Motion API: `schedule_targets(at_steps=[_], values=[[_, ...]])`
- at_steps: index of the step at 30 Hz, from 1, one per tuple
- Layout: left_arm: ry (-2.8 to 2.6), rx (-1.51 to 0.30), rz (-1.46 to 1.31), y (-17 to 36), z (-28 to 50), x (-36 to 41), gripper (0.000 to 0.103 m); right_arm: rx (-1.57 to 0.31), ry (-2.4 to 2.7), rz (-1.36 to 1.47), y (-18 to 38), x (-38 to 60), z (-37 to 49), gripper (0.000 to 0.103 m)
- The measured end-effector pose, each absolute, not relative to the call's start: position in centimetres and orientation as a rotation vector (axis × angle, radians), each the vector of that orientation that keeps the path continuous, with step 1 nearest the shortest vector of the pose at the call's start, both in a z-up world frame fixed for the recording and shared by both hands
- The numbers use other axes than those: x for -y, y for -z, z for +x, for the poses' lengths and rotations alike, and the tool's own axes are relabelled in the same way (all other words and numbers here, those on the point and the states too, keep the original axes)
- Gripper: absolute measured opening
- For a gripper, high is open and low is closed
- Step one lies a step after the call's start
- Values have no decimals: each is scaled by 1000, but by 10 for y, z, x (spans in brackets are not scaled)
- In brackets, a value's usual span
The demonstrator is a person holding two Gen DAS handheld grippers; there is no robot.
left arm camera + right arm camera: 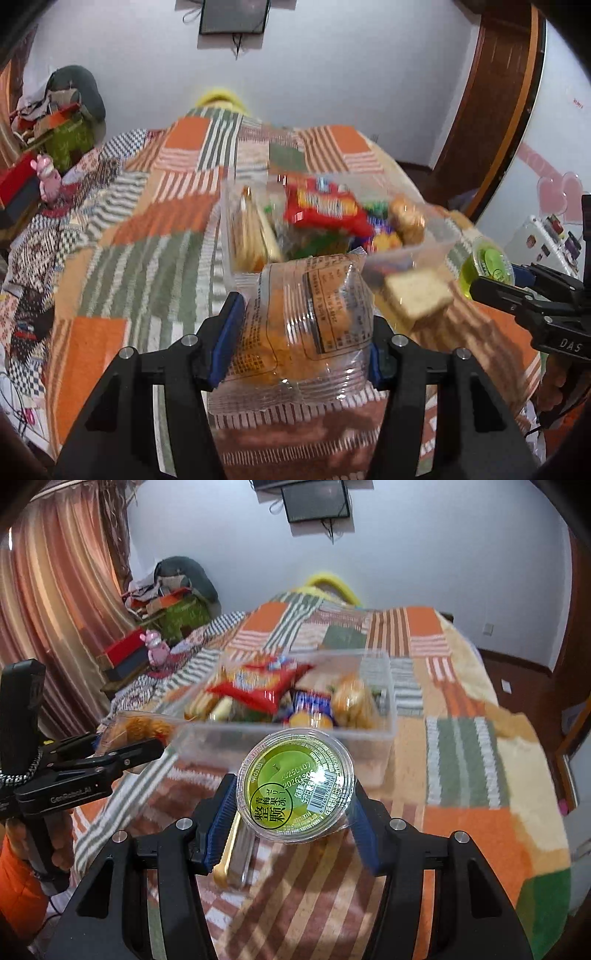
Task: Organize snacks
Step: 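Grasp the clear fried-snack bag with left tool while right tool grasps the green-lidded cup, then drop the fried-snack bag into the box with left tool while right tool drops the cup in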
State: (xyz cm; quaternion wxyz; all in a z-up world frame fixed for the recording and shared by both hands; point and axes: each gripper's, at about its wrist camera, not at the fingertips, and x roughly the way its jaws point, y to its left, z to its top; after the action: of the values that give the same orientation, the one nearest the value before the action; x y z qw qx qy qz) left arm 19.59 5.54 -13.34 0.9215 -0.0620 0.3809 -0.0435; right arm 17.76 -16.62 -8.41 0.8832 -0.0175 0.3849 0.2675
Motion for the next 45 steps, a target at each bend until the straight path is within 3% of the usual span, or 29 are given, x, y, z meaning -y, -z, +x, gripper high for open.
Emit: schedule_targets(at_steps=[13,24,27,45], values=[[44,-738,-138,114,267,-68,56,-716,-526,17,57,147,242,54],[13,-763,-154,133,324,-73,57,-796,-503,12,78,122,300,54],[7,-779,-182,139,331,-76,62,-830,-513,7,86,116,308,55],[74,-750,-117,109,261,-49,77,-795,-539,-49,61,149,249,66]])
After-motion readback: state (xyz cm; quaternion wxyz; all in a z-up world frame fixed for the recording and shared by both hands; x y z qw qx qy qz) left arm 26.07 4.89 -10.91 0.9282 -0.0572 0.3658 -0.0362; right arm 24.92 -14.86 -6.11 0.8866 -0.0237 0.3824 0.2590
